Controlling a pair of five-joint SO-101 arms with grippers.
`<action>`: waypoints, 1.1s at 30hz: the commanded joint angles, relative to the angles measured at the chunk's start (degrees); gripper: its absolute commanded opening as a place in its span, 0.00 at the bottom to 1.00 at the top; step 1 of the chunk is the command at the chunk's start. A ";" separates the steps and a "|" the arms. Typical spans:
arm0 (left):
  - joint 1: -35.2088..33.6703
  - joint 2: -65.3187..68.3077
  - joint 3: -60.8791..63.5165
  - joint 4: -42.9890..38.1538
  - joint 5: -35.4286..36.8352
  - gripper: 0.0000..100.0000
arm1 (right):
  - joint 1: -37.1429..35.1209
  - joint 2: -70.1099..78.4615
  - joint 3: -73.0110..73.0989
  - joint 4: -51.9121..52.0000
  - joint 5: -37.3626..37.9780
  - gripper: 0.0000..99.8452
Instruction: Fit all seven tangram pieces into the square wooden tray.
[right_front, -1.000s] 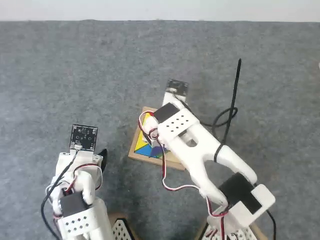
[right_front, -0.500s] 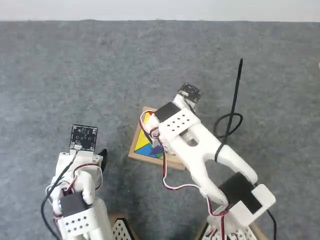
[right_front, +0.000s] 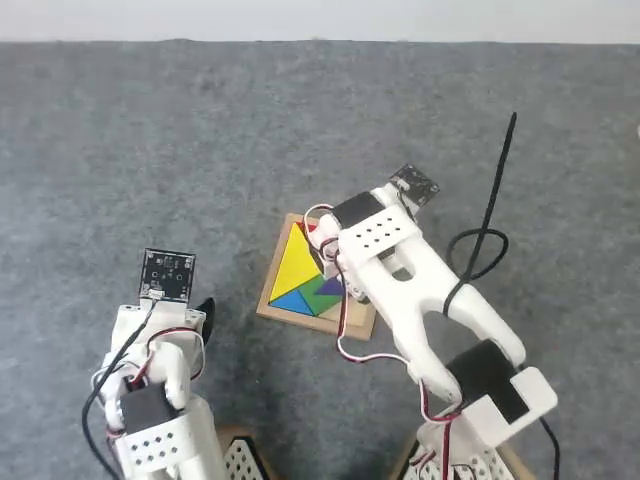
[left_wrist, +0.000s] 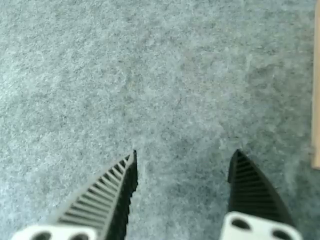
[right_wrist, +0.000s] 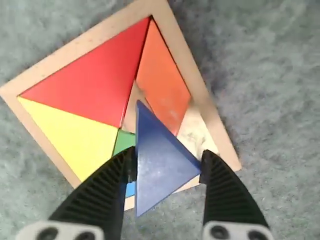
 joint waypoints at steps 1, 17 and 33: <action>0.00 0.26 -0.40 -0.18 -0.62 0.28 | 0.66 -2.24 -0.44 0.40 -0.62 0.14; 0.00 0.26 -0.40 -0.18 -0.62 0.28 | -3.21 -2.24 1.41 0.57 0.53 0.36; 0.00 0.26 -0.40 -0.18 -0.62 0.28 | 2.68 -2.86 -7.12 5.85 2.81 0.57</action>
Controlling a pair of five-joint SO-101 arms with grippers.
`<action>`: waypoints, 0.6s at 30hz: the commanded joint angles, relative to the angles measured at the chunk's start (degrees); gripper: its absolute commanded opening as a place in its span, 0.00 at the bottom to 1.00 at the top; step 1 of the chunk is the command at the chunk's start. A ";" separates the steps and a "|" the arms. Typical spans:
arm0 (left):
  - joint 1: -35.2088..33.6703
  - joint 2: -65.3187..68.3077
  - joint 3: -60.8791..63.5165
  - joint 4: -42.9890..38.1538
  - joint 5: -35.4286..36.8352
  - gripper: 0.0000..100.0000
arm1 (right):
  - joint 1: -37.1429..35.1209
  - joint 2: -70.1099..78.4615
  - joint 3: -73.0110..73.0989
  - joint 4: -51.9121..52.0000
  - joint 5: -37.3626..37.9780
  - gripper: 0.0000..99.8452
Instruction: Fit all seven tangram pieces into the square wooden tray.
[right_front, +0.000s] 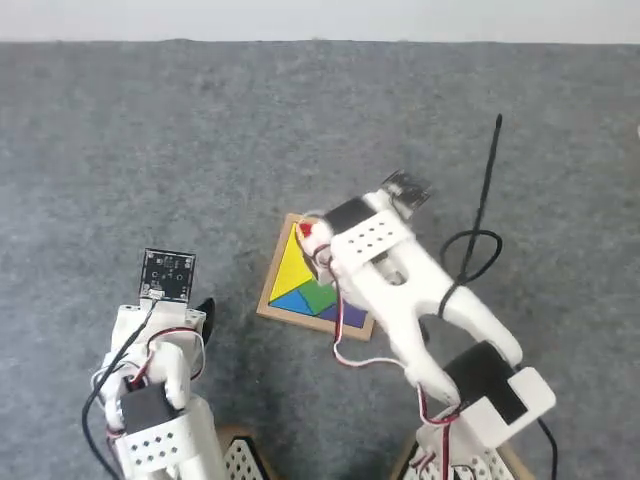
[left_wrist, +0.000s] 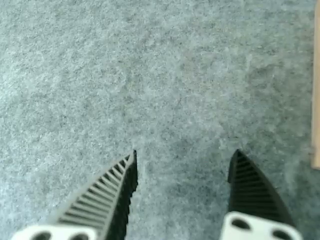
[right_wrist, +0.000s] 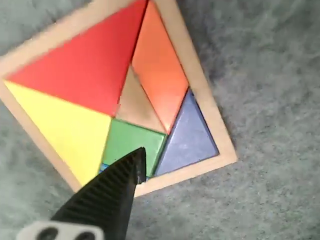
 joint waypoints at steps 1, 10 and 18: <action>0.00 0.26 -0.40 -0.18 -0.62 0.28 | 4.88 -2.77 -7.56 5.67 5.36 0.53; 0.00 0.26 -0.40 -0.18 -0.62 0.28 | 11.65 -2.24 -11.69 20.09 30.77 0.11; 0.00 0.26 -0.40 -0.18 -0.62 0.28 | 12.35 -3.30 -9.76 25.54 45.89 0.00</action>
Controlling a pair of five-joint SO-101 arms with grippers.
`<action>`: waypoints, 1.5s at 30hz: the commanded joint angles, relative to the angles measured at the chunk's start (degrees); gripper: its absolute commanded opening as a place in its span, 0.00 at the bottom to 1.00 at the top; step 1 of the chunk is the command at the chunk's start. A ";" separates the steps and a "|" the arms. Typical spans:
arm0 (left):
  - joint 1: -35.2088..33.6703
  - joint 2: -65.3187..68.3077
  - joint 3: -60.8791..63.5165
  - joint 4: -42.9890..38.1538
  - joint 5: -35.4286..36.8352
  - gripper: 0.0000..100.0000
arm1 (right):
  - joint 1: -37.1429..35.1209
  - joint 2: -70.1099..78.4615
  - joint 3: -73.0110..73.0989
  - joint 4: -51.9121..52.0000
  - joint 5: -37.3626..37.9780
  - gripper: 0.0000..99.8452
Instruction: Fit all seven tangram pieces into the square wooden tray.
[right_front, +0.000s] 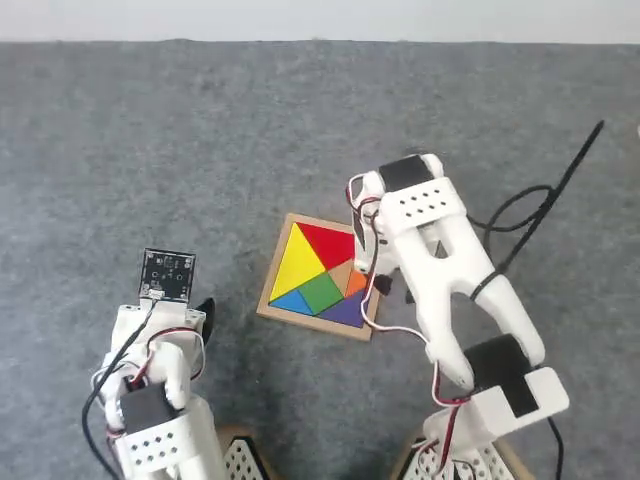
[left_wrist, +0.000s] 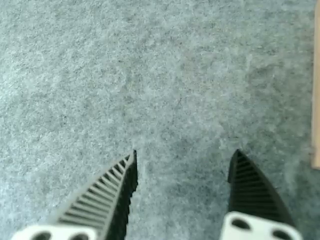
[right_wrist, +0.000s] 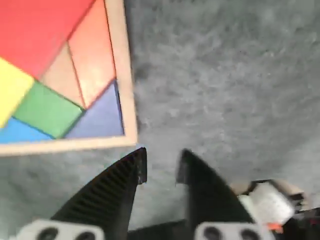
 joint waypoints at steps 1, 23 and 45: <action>0.00 0.26 -0.40 -0.18 -0.62 0.28 | 1.19 -4.35 -0.97 1.98 6.24 0.01; 0.00 0.26 -0.40 -0.18 -0.62 0.28 | 15.16 -78.73 61.71 -25.45 20.31 0.01; 0.00 0.26 -0.40 -0.18 -0.62 0.28 | 32.31 -106.15 89.05 -25.45 33.23 0.01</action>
